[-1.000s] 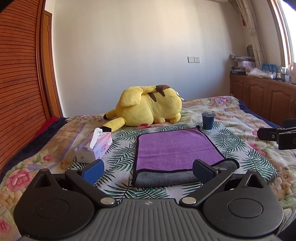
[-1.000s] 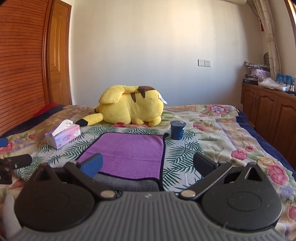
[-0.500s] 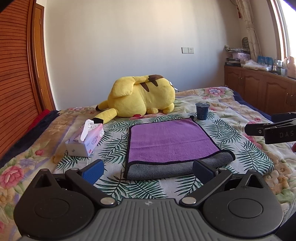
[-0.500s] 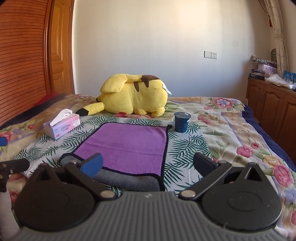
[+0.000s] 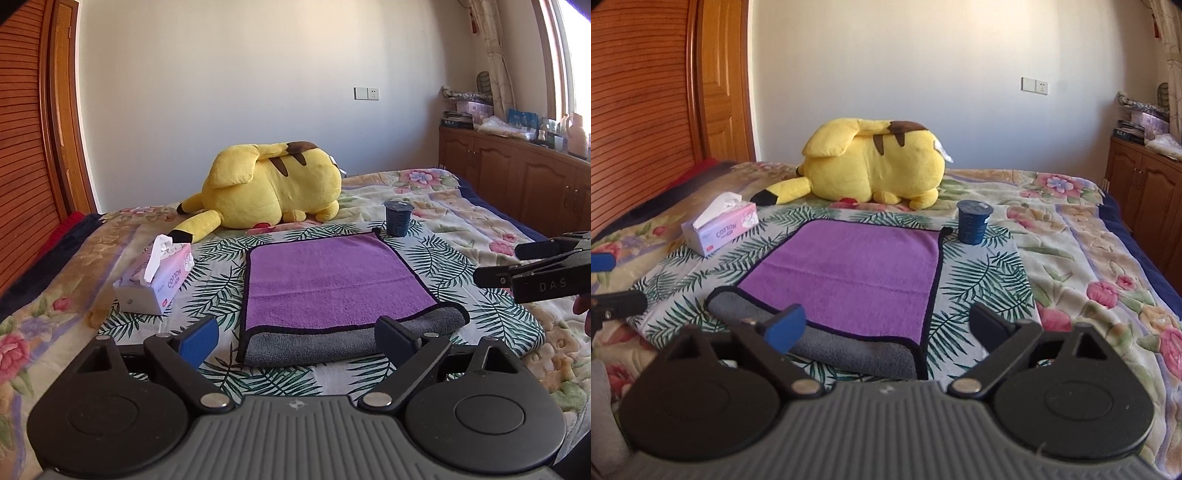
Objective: Fold towel
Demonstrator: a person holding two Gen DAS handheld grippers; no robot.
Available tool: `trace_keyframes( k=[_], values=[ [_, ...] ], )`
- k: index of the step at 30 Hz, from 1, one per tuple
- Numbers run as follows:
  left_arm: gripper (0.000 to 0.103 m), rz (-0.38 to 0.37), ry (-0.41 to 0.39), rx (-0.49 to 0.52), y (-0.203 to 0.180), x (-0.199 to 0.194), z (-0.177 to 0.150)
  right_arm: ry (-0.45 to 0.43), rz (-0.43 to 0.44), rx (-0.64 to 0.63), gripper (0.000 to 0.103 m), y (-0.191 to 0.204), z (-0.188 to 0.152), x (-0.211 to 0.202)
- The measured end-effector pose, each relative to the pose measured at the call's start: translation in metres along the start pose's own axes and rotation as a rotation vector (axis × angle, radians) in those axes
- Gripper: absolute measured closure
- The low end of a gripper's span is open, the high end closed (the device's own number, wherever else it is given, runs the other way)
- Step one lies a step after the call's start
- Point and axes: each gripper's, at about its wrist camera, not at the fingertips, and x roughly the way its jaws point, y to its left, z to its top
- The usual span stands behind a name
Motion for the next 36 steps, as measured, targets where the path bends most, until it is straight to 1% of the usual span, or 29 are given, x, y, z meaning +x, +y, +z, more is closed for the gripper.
trace_keyframes(
  k=[5,9,16,22,25,29,33,36],
  values=[
    [0.03,-0.014,0.017,-0.005,0.006,0.013,0.006,0.045,0.012,-0.019,0.019,-0.003,0.0,0.014],
    [0.039,-0.024,0.044,-0.01,0.012,0.026,0.009,0.082,0.017,-0.032,0.022,-0.005,0.0,0.025],
    [0.048,-0.032,0.084,-0.006,0.022,0.05,0.011,0.15,0.026,-0.03,0.028,-0.011,-0.002,0.045],
    [0.05,-0.026,0.137,0.007,0.033,0.076,0.011,0.183,0.033,-0.017,0.034,-0.016,-0.004,0.056],
    [0.057,-0.019,0.161,0.006,0.039,0.087,0.012,0.2,0.039,-0.009,0.037,-0.019,-0.005,0.062],
    [0.061,-0.021,0.177,0.0,0.047,0.099,0.011,0.22,0.044,0.01,0.037,-0.022,-0.007,0.068],
    [0.069,-0.033,0.201,0.001,0.052,0.111,0.011,0.231,0.049,0.012,0.038,-0.022,-0.008,0.072],
    [0.07,-0.054,0.219,-0.003,0.055,0.119,0.01,0.244,0.05,0.017,0.04,-0.025,-0.008,0.077]
  ],
)
